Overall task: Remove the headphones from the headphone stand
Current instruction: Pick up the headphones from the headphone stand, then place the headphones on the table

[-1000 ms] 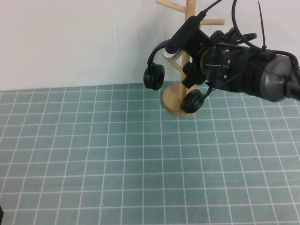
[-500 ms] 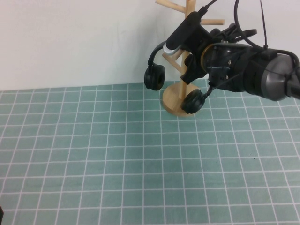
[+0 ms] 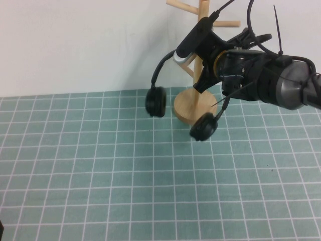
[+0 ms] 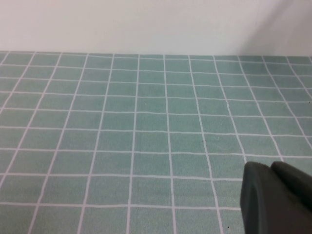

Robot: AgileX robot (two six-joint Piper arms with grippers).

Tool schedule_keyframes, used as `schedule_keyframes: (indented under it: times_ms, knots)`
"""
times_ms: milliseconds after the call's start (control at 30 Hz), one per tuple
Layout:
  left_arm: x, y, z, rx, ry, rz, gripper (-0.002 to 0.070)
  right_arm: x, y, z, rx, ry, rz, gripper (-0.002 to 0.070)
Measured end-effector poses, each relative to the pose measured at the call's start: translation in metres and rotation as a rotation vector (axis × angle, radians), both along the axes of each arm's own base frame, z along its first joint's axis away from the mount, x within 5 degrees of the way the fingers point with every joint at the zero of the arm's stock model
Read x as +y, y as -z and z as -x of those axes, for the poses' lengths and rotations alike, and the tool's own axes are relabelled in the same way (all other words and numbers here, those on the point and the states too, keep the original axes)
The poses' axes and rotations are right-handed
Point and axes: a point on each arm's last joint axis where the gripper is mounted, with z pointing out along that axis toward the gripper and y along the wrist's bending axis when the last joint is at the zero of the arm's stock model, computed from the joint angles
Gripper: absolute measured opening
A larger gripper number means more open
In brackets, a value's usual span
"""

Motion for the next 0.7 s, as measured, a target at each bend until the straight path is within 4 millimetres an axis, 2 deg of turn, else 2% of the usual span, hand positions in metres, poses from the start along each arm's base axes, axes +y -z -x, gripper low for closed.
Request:
schedule_keyframes:
  times_ms: [167, 367, 567, 700]
  knots:
    - [0.000, 0.000, 0.000, 0.000, 0.000, 0.000, -0.0003, -0.001, -0.006, 0.003, -0.009, 0.010, -0.004, -0.0006]
    - [0.000, 0.000, 0.000, 0.000, 0.000, 0.000, -0.0004, 0.001, -0.032, 0.023, -0.042, 0.077, 0.000, -0.0006]
    - [0.000, 0.000, 0.000, 0.000, 0.000, 0.000, -0.0004, 0.010, -0.071, 0.067, -0.018, 0.041, 0.020, -0.0006]
    - [0.000, 0.000, 0.000, 0.000, 0.000, 0.000, -0.0004, 0.014, -0.085, 0.101, 0.119, -0.035, 0.047, -0.0005]
